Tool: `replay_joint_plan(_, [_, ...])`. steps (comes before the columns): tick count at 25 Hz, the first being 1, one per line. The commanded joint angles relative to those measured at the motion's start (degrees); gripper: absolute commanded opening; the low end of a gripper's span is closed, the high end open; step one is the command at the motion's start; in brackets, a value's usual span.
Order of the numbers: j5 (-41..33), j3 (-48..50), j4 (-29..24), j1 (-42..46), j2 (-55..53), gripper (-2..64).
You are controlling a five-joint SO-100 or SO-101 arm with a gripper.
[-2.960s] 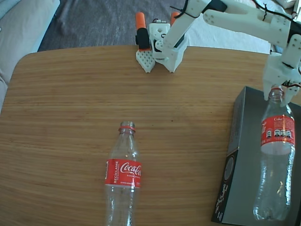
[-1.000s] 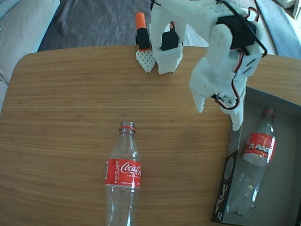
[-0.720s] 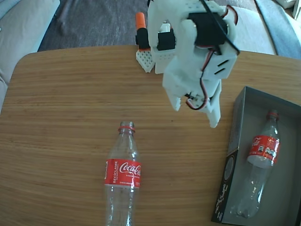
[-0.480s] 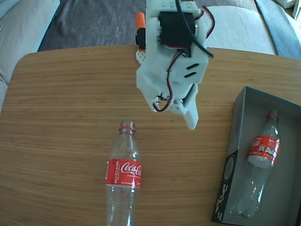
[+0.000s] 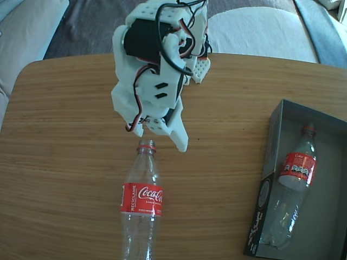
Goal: Grasp the bottles and put them in the box.
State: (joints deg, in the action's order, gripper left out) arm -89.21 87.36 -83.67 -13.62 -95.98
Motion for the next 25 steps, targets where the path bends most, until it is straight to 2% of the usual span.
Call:
replay_joint_plan(1, [-4.48,0.7,2.72,-1.49,-2.81,40.0])
replay_joint_plan(6, [-9.23,5.71,9.84,-2.9,-4.39,40.0])
replay_joint_plan(13, [-13.97,18.37,20.92,-3.08,-11.6,40.0])
replay_joint_plan(25, [-13.89,22.5,22.24,-3.96,-13.45,40.0])
